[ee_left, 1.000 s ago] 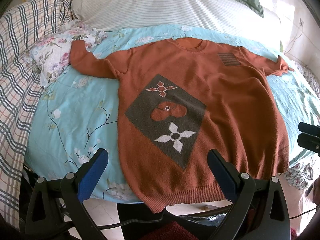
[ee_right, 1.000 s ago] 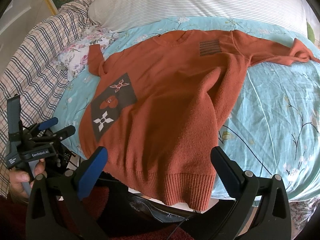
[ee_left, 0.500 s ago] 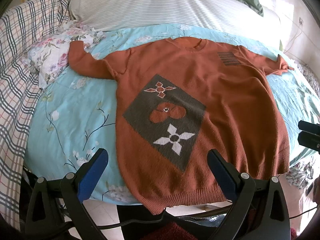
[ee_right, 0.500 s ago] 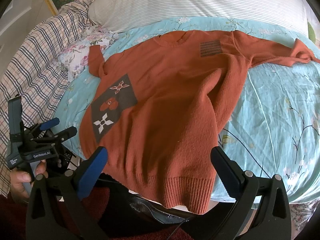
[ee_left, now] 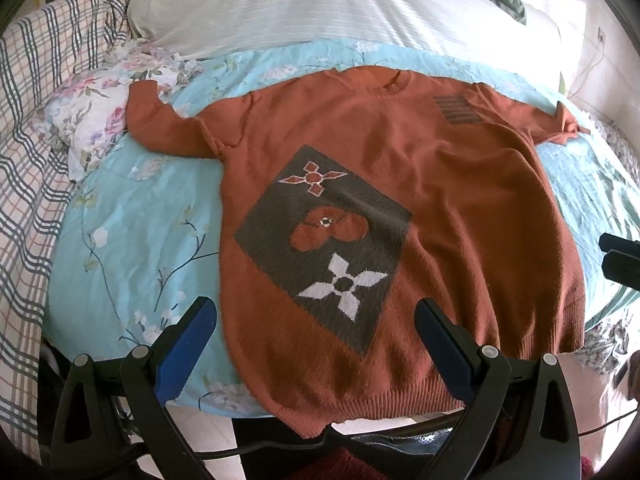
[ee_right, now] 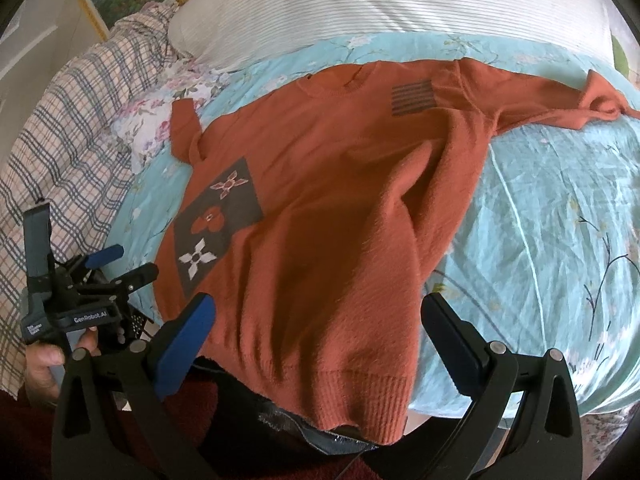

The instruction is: Fold small clothes

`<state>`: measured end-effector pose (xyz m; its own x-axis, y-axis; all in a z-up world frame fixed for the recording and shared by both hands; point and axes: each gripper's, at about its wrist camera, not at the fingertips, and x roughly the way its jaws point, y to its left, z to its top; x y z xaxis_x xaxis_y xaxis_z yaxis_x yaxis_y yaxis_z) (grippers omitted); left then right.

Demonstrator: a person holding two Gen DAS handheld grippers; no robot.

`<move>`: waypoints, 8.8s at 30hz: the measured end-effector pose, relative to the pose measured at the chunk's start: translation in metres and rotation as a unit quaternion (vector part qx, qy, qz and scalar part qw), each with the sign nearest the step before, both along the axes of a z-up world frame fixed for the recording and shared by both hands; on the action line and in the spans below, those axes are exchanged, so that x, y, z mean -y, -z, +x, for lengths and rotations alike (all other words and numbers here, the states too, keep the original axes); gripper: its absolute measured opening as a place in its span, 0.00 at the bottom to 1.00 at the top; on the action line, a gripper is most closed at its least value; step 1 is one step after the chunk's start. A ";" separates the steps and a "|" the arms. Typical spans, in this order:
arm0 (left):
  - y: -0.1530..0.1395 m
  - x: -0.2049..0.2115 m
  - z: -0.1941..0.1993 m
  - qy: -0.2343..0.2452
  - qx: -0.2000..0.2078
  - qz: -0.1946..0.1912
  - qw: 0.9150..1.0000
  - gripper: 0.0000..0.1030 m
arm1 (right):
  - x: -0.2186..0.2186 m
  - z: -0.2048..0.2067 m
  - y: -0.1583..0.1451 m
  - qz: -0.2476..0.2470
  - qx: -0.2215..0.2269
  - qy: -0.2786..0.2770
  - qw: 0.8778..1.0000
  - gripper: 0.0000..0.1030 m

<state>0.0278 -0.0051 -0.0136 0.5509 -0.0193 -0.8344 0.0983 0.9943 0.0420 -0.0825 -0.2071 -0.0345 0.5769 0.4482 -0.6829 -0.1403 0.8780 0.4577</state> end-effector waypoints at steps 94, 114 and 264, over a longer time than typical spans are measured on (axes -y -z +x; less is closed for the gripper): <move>0.034 -0.038 0.195 -0.031 0.001 -0.159 0.987 0.97 | -0.065 0.298 0.007 0.262 -0.028 -0.063 0.963 0.44; 0.021 -0.062 0.254 -0.031 0.080 -0.141 0.986 0.05 | 0.127 0.188 -0.018 0.163 0.049 0.186 0.968 0.50; 0.062 -0.157 0.201 -0.107 0.051 -0.101 0.988 0.45 | 0.074 0.264 -0.036 0.044 0.055 0.131 0.989 0.04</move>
<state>0.2284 0.1519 -0.0758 0.6417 -0.0548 -0.7650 -0.1086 0.9809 -0.1614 0.1816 -0.2814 0.0020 0.7504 0.3275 -0.5742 0.0341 0.8483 0.5284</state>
